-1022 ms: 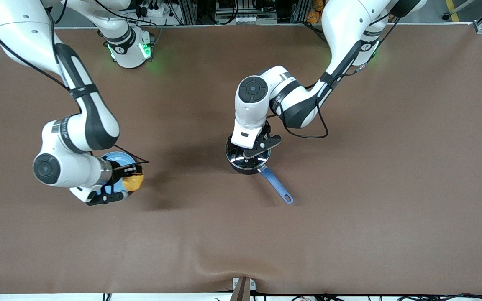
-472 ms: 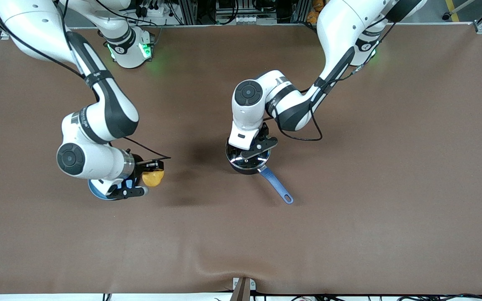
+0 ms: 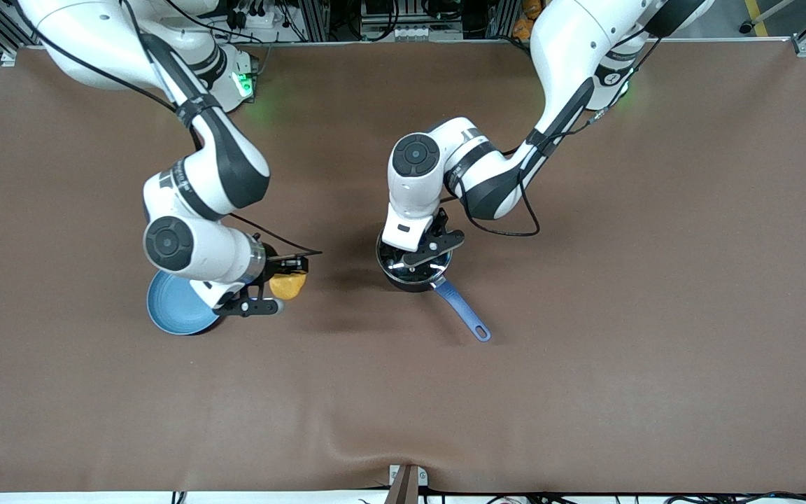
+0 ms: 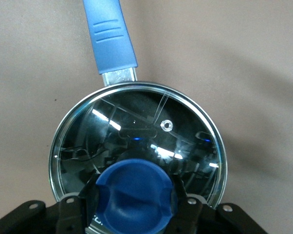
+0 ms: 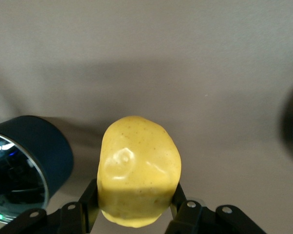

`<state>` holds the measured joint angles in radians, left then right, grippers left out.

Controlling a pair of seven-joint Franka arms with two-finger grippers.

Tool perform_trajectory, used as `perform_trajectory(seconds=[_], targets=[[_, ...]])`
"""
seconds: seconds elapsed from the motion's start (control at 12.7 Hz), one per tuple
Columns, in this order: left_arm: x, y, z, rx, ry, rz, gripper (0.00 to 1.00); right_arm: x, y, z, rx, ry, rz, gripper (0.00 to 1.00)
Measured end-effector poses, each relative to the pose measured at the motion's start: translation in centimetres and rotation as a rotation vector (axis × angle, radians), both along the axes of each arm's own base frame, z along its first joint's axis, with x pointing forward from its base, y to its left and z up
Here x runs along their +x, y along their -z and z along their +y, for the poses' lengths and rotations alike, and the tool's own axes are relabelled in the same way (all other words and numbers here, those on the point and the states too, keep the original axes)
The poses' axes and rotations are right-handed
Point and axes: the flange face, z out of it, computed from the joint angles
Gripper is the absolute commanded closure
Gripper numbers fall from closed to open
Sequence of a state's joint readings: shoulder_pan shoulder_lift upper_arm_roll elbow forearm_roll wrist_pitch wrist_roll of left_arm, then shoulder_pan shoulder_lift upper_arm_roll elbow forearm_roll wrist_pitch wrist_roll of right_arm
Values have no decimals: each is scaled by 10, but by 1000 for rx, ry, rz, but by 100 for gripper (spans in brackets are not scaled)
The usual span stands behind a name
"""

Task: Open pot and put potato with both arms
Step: 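Lift the lid with the left gripper while the right gripper carries the potato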

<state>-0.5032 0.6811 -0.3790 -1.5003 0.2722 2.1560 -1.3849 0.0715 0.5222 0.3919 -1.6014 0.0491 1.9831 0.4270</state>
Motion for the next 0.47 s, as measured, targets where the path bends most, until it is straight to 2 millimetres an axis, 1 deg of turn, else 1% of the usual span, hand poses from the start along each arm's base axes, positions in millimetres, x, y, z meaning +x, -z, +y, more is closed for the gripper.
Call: perform_trajectory(seconds=[0.16, 0.24, 0.31, 0.47], targets=[[2, -6, -2, -9, -1, -8, 100, -3, -6, 15, -2, 23, -7, 83], [3, -12, -3, -18, -2, -15, 100, -4, -10, 22, -2, 36, -11, 83], [4, -23, -4, -29, -2, -25, 100, -5, -14, 28, -2, 47, -14, 83], [5, -54, -1, -36, -15, -32, 100, -9, -21, 45, 1, 66, -23, 83]])
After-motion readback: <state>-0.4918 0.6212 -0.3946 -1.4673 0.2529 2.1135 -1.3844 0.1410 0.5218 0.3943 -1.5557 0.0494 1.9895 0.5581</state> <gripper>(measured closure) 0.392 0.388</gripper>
